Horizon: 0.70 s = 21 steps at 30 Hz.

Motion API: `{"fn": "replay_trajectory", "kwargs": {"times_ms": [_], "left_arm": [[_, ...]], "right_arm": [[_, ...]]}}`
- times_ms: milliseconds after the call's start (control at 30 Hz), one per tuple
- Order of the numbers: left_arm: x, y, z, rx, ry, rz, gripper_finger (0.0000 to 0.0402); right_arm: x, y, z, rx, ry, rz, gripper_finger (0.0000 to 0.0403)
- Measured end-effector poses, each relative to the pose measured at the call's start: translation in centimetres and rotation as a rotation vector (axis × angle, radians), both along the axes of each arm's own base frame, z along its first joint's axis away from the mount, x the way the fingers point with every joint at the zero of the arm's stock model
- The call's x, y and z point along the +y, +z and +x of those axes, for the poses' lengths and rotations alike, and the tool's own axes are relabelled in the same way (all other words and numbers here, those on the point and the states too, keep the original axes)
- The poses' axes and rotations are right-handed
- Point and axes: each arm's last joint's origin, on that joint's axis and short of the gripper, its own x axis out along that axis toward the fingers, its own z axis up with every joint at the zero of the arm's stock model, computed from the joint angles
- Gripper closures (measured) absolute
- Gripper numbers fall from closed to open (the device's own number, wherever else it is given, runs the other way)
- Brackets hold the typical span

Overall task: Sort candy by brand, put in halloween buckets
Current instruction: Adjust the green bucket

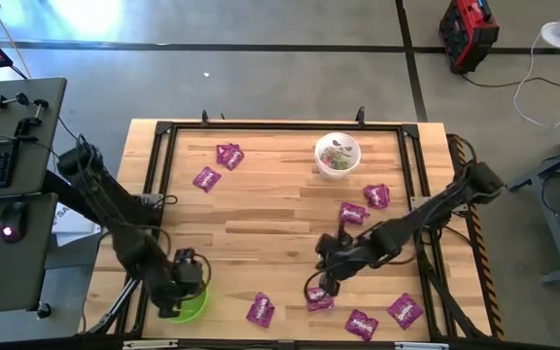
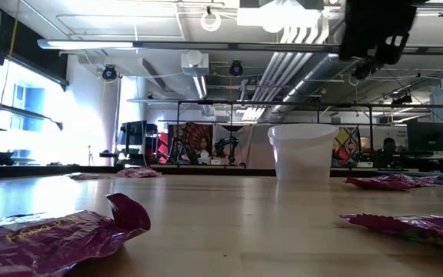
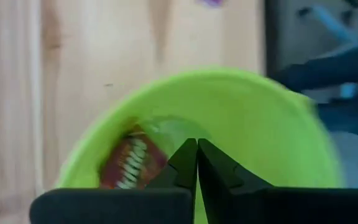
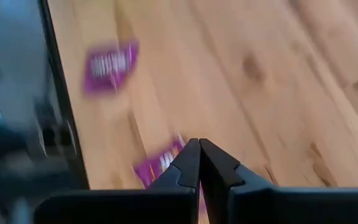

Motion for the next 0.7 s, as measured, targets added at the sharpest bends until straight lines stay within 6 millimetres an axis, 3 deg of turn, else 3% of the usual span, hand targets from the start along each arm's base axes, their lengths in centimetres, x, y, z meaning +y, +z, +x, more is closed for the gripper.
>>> {"fn": "replay_trajectory", "kwargs": {"times_ms": [133, 267, 700], "left_arm": [[-0.5, -1.8, 0.8, 0.037, 0.049, 0.051, 0.0401], [-0.8, -2.7, 1.0, 0.061, 0.047, 0.086, 0.0401], [0.6, -3.0, 3.0, -0.004, 0.094, 0.157, 0.0401]], "right_arm": [[-0.6, 0.5, -0.4, -0.112, -0.073, 0.009, 0.0403], [-0.7, 0.4, -0.4, -0.113, -0.058, -0.01, 0.0403], [-1.2, 0.5, -0.1, -0.136, -0.019, -0.07, 0.0403]]}}
